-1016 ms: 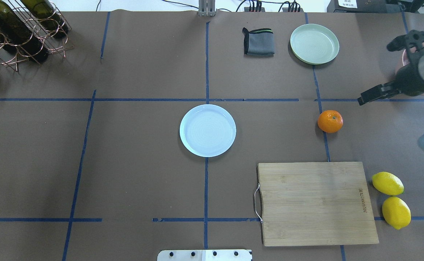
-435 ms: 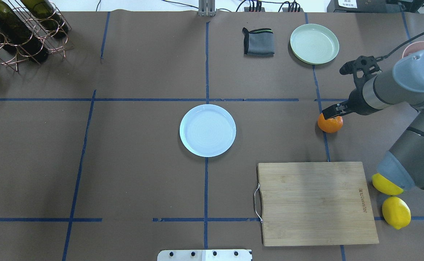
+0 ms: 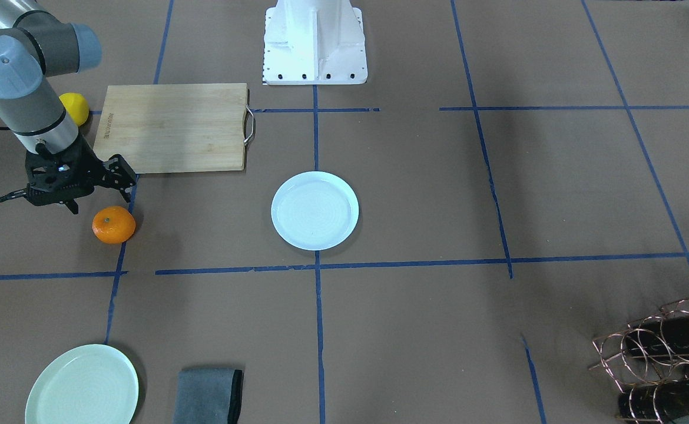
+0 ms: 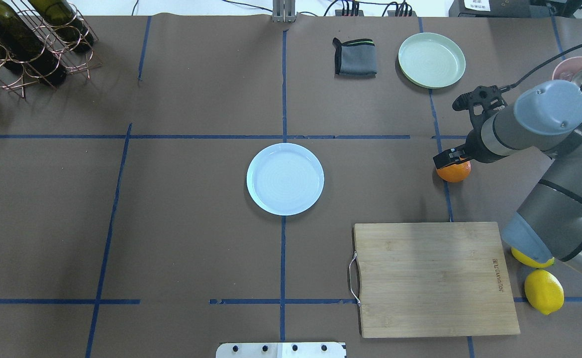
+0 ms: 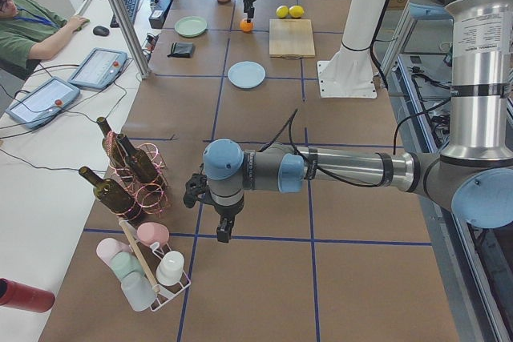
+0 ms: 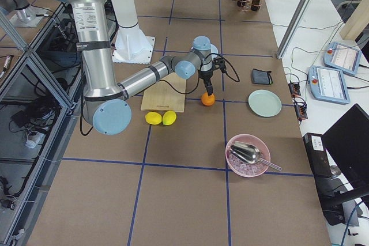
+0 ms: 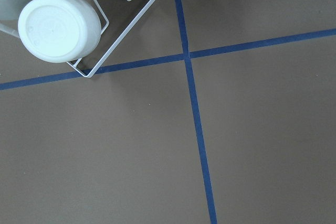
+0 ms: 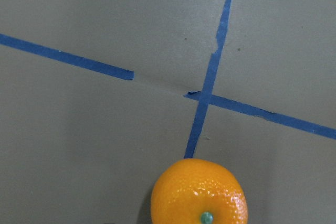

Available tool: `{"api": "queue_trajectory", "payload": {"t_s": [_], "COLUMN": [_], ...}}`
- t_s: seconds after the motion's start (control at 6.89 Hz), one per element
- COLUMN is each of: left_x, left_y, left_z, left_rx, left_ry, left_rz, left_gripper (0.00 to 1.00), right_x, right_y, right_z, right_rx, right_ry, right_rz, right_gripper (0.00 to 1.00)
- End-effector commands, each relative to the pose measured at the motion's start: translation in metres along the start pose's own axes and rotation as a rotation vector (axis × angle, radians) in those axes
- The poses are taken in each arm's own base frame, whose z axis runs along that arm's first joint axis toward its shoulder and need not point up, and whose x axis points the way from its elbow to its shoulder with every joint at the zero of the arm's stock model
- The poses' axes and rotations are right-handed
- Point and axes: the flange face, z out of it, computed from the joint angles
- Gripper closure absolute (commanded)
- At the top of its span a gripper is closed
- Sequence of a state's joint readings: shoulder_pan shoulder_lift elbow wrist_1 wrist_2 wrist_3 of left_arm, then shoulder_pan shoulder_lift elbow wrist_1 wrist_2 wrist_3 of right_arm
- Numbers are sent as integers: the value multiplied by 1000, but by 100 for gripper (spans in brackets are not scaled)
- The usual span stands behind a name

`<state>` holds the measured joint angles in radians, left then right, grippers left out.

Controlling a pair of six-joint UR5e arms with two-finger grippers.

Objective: Pick orange to plate
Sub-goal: 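Close the right gripper around the orange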

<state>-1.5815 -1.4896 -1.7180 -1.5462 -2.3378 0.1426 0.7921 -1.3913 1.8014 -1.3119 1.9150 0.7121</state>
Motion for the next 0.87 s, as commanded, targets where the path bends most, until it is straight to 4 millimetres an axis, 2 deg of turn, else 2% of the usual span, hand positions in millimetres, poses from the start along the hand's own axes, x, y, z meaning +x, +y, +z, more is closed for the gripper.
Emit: {"api": "queue_trajectory", "payload": {"t_s": [0.0, 0.73], "left_x": [1, 2], "left_y": [0, -2], "left_z": [-1, -2], "left_rx": [1, 3], "left_ry": [0, 0], "left_rz": [1, 5], "left_gripper": [0, 0], "right_x": [2, -1], "right_y": [0, 9], "right_z": [17, 40], "right_rx": [-12, -37], "right_ry": [30, 62], "right_rz": [0, -13], "right_gripper": [0, 0]}}
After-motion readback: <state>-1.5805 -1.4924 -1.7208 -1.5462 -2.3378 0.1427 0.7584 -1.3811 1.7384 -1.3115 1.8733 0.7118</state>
